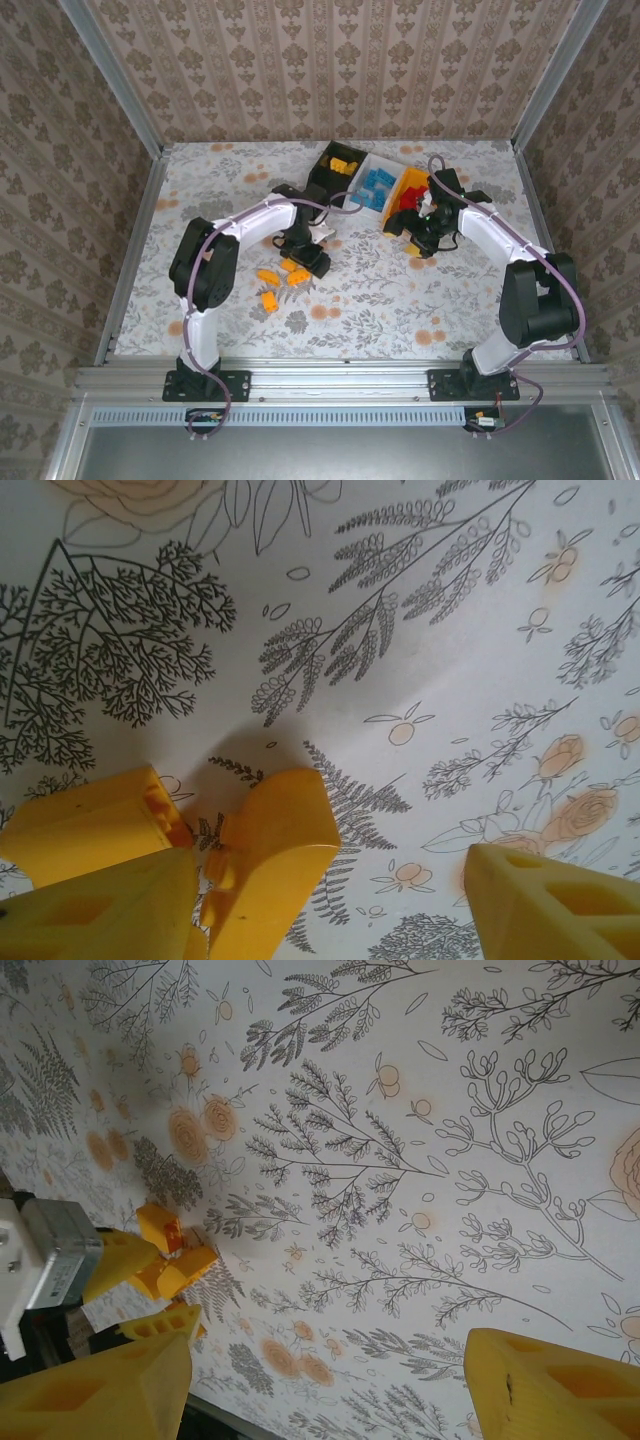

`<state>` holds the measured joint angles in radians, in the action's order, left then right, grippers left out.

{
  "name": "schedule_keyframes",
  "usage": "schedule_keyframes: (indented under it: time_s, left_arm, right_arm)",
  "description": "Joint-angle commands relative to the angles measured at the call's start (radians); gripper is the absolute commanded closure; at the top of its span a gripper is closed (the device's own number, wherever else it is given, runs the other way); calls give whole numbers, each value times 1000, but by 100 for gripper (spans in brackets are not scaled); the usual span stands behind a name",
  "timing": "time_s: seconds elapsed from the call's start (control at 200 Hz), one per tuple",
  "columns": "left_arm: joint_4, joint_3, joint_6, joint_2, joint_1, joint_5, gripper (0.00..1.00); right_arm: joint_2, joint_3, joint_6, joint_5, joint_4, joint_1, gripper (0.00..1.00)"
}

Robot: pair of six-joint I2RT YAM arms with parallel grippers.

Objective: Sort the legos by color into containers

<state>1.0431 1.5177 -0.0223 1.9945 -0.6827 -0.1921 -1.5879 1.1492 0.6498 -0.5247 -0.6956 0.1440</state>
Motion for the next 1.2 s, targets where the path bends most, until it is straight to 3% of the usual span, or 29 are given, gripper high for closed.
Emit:
schedule_keyframes:
  time_s: [0.0, 0.295, 0.65, 0.93, 1.195]
  left_arm:
    - [27, -39, -39, -48, -21, 48, 32]
    - [6, -107, -38, -84, -22, 69, 36]
    - [-38, -142, -4, -60, -25, 91, 50]
    - [-48, -125, 47, -46, -22, 67, 72]
    - [-22, -52, 96, -54, 10, 9, 73]
  right_arm:
    - [-1, -18, -1, -23, -3, 2, 26]
    - [10, -49, 36, -14, 30, 24, 26]
    - [38, -52, 39, 2, 13, 33, 26]
    - [48, -45, 18, 5, -8, 34, 26]
    - [61, -45, -3, 10, -20, 26, 26]
